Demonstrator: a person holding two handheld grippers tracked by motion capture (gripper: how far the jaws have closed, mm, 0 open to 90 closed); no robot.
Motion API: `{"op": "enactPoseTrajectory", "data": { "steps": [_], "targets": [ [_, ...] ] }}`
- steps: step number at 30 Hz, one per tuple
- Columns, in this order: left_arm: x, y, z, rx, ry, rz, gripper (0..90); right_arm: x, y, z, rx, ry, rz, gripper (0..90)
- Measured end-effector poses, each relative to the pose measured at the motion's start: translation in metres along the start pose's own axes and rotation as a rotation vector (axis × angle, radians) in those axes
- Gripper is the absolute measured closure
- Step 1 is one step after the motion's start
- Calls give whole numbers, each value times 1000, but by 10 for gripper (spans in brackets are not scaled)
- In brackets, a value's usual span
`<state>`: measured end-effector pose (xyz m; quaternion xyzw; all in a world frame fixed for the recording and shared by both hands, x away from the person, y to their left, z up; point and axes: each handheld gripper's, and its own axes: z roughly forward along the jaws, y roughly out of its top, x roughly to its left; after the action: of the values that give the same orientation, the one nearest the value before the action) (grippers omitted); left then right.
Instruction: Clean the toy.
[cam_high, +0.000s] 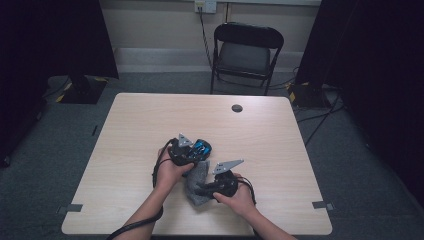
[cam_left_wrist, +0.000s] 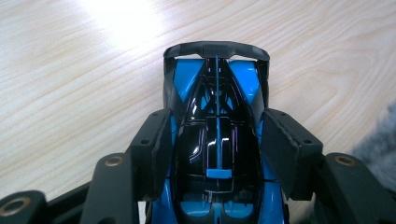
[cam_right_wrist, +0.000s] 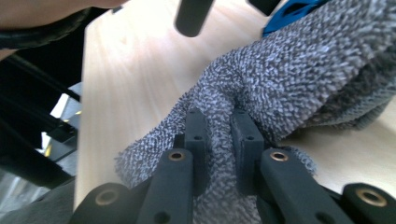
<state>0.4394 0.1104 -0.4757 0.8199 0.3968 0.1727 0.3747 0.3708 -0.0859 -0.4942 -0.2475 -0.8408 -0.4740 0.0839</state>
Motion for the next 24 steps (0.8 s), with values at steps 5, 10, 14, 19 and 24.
{"op": "enactPoseTrajectory", "data": {
  "steps": [5, 10, 14, 19, 24],
  "targets": [
    [0, 0, 0, -1, 0, 1, 441, 9, 0, 5, 15, 34, -13, 793],
    [0, 0, 0, -3, -1, -3, 441, 17, -1, 9, 29, 62, -30, 792],
    [0, -1, 0, -5, -3, -9, 441, 21, -2, 8, 39, 65, -39, 792],
    [1, -1, 0, -11, -4, -14, 441, 19, -5, -1, 37, 61, -37, 792],
    [1, -2, -1, -12, -6, -12, 442, 12, -9, -22, 28, 39, -28, 791]
  ]
}}
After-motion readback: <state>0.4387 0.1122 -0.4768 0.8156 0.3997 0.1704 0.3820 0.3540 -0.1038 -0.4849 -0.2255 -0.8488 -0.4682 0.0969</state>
